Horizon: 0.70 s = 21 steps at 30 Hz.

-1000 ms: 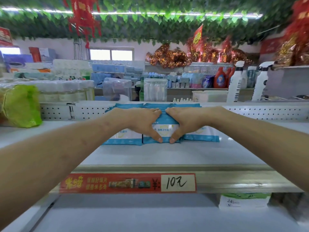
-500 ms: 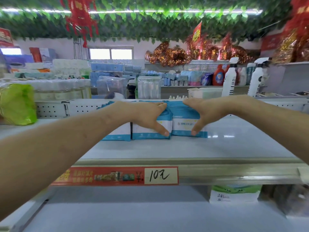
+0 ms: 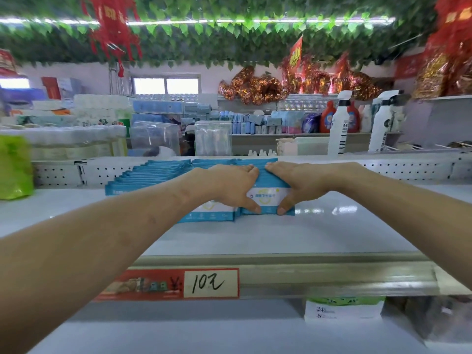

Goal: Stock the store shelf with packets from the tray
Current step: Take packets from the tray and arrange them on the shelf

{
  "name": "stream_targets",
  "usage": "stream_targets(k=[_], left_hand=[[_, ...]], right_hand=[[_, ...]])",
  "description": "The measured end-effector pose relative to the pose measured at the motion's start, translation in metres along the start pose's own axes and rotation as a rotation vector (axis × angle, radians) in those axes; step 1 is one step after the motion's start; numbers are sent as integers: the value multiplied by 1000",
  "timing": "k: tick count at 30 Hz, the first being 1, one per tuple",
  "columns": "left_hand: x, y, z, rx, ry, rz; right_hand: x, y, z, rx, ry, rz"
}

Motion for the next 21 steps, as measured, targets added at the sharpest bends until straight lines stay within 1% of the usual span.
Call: stream_targets(k=[6,8,10,15,18,21], left_hand=[[-2,4,4,-26,22,-53],[-7,12,-2,-121,34,-52],[-18,20,-15,-247,45,-56],[-61,36,-64,-281,117,-95],[-92,36,-90,-312,149,-73],[-123,28,-118,-325,201,-47]], right_hand=[[-2,4,-2,30,17,-24],[-7,14,-5,71,32,-25],[-12,29,-17,102,62,10],[-17,71,-73,36,211,238],[-14,78,-113,41,315,268],[-6,73,-145,32,392,230]])
Point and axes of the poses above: each hand's wrist, its own x-axis towards the middle knuckle, its own y-axis out of the back of the hand, z = x × y, the point moved 7 cm from there along x, towards the middle knuckle, and after that the axes turned 5 degrees about -x, right-handed, at the moved point
